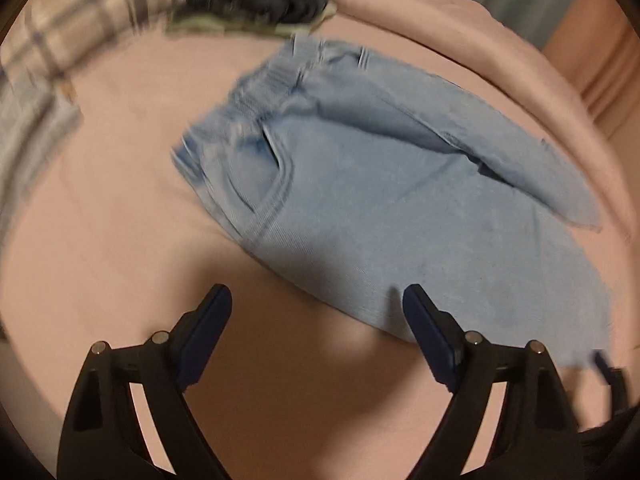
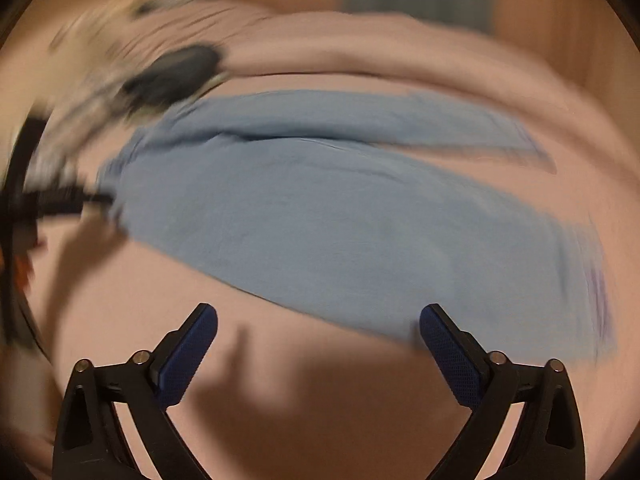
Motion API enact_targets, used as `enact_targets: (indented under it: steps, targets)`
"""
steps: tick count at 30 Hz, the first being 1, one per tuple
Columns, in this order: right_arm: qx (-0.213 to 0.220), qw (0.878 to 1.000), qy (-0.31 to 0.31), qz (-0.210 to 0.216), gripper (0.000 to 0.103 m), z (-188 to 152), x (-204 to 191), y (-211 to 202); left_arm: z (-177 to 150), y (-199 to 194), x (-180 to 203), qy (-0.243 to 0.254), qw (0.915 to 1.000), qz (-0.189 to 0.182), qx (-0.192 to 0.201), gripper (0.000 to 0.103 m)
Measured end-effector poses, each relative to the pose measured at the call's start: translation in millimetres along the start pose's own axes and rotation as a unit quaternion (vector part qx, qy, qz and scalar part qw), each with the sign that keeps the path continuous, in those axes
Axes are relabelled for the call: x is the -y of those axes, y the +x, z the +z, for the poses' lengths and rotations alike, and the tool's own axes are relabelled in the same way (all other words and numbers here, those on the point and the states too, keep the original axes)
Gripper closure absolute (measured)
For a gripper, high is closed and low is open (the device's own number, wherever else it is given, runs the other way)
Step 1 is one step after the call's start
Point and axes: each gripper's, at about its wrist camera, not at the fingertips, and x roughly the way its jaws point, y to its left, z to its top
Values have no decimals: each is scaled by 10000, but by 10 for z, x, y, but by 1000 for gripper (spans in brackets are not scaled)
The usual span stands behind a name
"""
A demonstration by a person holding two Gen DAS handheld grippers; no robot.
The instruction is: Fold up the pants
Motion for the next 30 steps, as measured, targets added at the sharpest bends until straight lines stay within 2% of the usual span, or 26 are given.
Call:
enact_targets:
  steps: [2, 4, 6, 7, 8, 10, 12, 14, 18, 20, 23, 25, 27, 28, 29, 30]
  targets:
    - [-30, 9967, -795, -131, 18, 53, -346, 172, 3, 93, -87, -338, 9992, -202, -86, 17]
    - [-349, 9923, -1186, -72, 23, 32, -451, 341, 37, 84, -118, -428, 9988, -227, 70, 22]
    - [-384, 9884, -1470, -18, 33, 17, -507, 397, 94, 82, -165, -608, 9976, -308, 141, 38]
    - [-356, 9865, -1602, 6, 37, 26, -525, 401, 149, 116, -201, -703, 9968, -336, 156, 55]
    - [-278, 9847, -1718, 13, 43, 55, -557, 399, 189, 134, -240, -801, 9961, -350, 151, 67]
    - [-237, 9835, -1793, 81, 63, 91, -560, 436, 238, 130, -332, -1046, 9931, -524, 126, 76]
    - [-180, 9836, -1782, 192, 83, 129, -544, 386, 238, 65, -339, -1103, 9918, -632, 144, 80]
    - [-86, 9834, -1785, 297, 94, 174, -585, 364, 136, -48, -281, -895, 9938, -588, 299, 83]
    - [-79, 9832, -1766, 454, 95, 181, -631, 328, 47, -102, -246, -805, 9945, -587, 311, 84]
    - [-272, 9828, -1742, 554, 95, 95, -620, 375, 47, 26, -306, -792, 9951, -554, 205, 84]
    - [-334, 9797, -1931, 426, 94, 25, -692, 485, 37, 9, -319, -669, 9960, -552, 227, 82]
    - [-412, 9815, -1800, 508, 88, 83, -647, 433, 58, -126, -238, -327, 9981, -402, 324, 80]
    - [-343, 9844, -1557, 746, 75, 183, -549, 333, 71, -267, -143, 8, 9980, -289, 563, 80]
    - [-231, 9852, -1485, 823, 73, 222, -500, 256, 81, -344, -62, 240, 9969, -159, 738, 75]
    - [-127, 9873, -1353, 827, 72, 283, -412, 190, 97, -387, 19, 447, 9953, -85, 852, 64]
    - [-92, 9889, -1262, 782, 72, 323, -363, 183, 122, -405, 128, 665, 9932, -49, 952, 57]
